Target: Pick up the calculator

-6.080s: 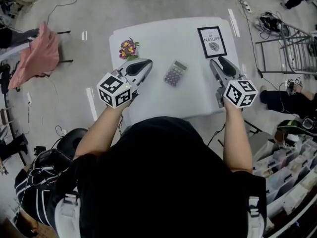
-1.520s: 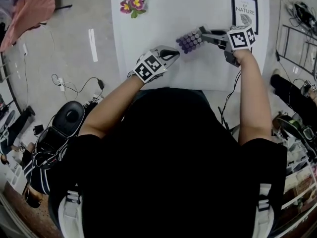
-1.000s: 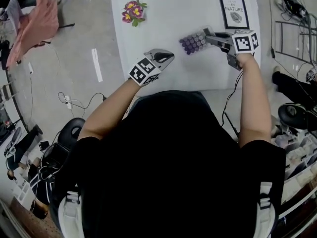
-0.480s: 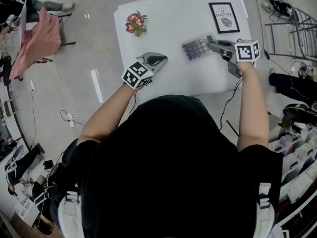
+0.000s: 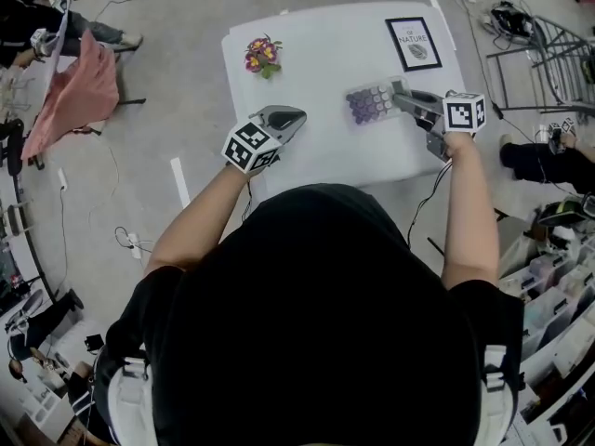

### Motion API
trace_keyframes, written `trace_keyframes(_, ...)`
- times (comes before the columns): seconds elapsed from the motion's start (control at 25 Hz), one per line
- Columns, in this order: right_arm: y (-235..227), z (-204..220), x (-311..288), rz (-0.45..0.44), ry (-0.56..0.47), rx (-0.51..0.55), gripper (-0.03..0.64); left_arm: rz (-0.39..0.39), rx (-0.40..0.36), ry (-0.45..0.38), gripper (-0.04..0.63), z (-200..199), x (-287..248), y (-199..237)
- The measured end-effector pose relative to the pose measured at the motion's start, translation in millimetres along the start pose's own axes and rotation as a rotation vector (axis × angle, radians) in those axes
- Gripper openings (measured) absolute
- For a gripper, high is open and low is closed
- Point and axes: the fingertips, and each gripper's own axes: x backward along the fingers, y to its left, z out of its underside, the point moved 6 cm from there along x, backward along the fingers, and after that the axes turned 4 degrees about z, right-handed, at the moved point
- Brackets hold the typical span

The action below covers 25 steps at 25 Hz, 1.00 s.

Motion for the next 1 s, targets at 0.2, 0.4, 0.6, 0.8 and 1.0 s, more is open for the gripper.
trace_keyframes(0.2, 20, 14, 5, 0.024, -0.037, -0.034, 0.109, 0.005, -0.033, -0.001, 0.018, 0, 15, 0)
trace_keyframes(0.4, 37, 41, 23, 0.065, -0.056, -0.031, 0.107, 0.015, -0.061, -0.011, 0.018, 2, 26, -19)
trace_keyframes(0.6, 37, 50, 30, 0.084, -0.093, -0.074, 0.107, 0.028, -0.076, -0.007, 0.018, 1, 31, -17)
trace_keyframes(0.8, 48, 62, 29, 0.104, -0.094, -0.083, 0.107, 0.028, -0.078, -0.001, 0.018, 13, 41, -20)
trace_keyframes(1.0, 49, 63, 28, 0.095, -0.122, -0.078, 0.107, 0.03, -0.084, 0.002, 0.018, 15, 45, -18)
